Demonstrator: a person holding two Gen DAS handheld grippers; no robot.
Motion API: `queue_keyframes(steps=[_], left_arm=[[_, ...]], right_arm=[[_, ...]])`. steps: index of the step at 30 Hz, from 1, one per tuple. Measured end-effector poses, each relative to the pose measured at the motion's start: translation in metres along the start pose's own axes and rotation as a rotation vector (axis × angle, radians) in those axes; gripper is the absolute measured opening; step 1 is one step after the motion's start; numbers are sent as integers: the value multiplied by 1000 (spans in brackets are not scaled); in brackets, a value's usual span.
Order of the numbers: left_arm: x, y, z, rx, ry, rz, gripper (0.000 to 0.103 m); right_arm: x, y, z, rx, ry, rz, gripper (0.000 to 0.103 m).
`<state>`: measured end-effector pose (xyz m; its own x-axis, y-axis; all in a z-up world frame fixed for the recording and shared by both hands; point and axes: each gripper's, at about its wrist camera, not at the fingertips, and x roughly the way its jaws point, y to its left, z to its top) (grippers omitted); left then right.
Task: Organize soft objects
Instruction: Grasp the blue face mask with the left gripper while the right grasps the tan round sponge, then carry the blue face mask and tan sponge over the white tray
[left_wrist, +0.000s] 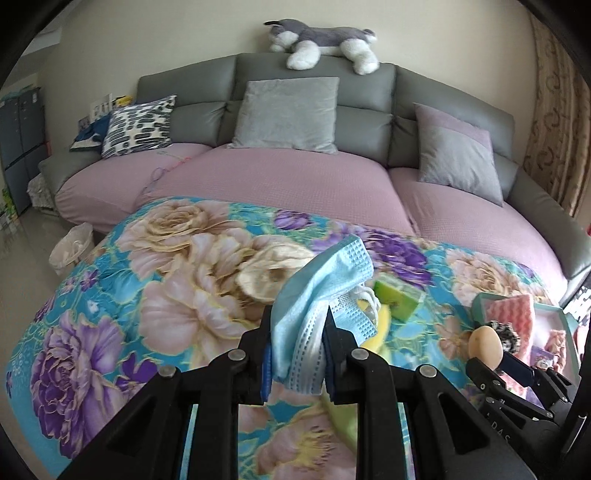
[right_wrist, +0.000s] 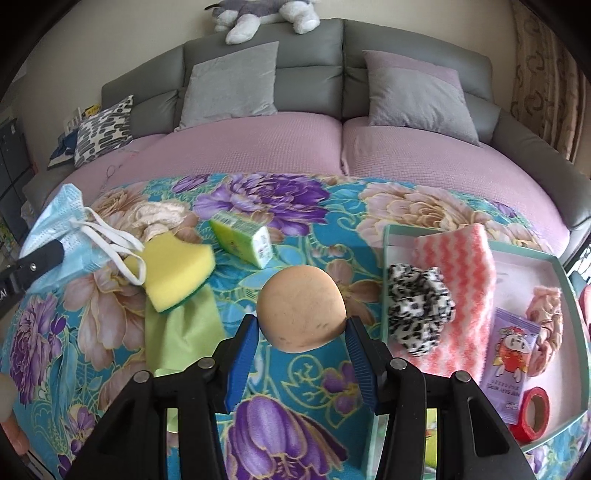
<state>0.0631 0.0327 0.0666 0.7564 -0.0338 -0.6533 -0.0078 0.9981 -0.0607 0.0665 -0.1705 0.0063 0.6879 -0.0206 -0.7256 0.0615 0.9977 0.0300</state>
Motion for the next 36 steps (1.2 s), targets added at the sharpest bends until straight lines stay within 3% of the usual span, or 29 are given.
queue_keyframes(steps=[17,25,33,35,36], left_arm=[[-11,-164,-17,236,-22,-251,23],[-13,-228,-39,351,5,-353,23],[-4,-254,-55,406,52,-356,24],[-3,-256,-56,422,63,-352,30],[-2,-257,-57,429,66,-350,40]], right_arm=[[-39,-154,-15,229,-38,-232,52],[-49,-212,-36,337,-3,-344,52],[-52,-238,-51,380,57,-411,52],[-53,-237,-50,375,58,-410,54],[-53,-237,-50,370,55,-409,56]])
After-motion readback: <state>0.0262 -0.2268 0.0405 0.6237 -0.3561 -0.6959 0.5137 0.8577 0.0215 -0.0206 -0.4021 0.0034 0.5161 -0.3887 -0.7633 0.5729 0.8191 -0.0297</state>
